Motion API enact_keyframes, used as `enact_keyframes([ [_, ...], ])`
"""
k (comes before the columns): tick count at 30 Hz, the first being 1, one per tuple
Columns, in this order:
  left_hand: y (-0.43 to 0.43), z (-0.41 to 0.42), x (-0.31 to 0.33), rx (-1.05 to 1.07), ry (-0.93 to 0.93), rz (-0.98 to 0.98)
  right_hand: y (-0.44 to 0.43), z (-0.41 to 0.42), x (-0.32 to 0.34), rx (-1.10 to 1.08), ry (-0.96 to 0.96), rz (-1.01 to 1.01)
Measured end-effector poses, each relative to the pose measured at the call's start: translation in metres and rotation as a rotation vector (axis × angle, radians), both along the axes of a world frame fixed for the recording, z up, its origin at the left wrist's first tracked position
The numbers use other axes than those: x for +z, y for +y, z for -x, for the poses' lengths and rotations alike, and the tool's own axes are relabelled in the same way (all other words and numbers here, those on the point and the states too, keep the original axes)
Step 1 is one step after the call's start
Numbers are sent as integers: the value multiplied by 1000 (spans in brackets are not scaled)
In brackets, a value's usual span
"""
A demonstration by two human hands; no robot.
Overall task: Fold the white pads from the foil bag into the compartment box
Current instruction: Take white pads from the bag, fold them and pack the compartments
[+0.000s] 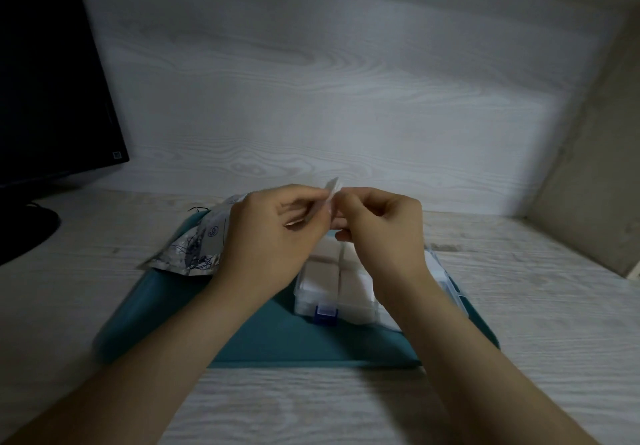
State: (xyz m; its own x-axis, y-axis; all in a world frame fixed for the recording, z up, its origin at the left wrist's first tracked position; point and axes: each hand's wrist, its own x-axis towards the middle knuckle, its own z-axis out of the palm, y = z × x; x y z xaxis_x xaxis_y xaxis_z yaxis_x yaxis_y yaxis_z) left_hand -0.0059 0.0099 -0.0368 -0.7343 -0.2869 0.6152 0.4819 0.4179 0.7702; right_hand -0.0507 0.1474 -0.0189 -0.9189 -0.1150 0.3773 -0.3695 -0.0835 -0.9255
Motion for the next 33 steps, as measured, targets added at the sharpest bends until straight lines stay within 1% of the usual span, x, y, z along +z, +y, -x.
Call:
enact_keyframes([
  [4, 0, -1, 5, -118, -131, -239, 2, 3, 0, 12, 123, -81],
  [6, -2, -1, 7, -170, -161, -354, 6, 9, -2, -62, 229, -168],
  [7, -2, -1, 8, -197, -173, -392, 7, 13, -4, -128, 288, -244],
  [8, -3, -1, 8, -226, -184, -408, 9, 16, -6, -181, 347, -329],
  [10, -3, 2, 5, -259, -197, -394, 10, 19, -7, -194, 432, -445],
  [13, -4, 9, -3, -219, -213, -358, 8, 20, -10, -159, 543, -535],
  [17, -6, 18, -13, -211, -253, -342, 5, 23, -15, -181, 672, -642],
  [20, -5, 19, -16, -216, -268, -306, 6, 22, -14, -176, 698, -629],
  [22, -2, 20, -16, -217, -273, -301, 9, 19, -10, -128, 629, -558],
  [24, 3, 19, -16, -214, -273, -300, 16, 20, -5, -106, 505, -472],
  [25, 4, 19, -17, -181, -254, -238, 21, 22, -3, -110, 439, -427],
  [26, 4, 17, -17, -129, -221, -117, 29, 24, -1, -111, 373, -392],
  [29, 8, 5, -21, -22, -107, 327, 58, 26, 1, -47, 185, -387],
  [31, 12, 0, -22, -29, -38, 529, 78, 25, -3, -8, 137, -445],
  [33, 17, -3, -23, -59, 6, 652, 95, 22, -8, -15, 132, -492],
])
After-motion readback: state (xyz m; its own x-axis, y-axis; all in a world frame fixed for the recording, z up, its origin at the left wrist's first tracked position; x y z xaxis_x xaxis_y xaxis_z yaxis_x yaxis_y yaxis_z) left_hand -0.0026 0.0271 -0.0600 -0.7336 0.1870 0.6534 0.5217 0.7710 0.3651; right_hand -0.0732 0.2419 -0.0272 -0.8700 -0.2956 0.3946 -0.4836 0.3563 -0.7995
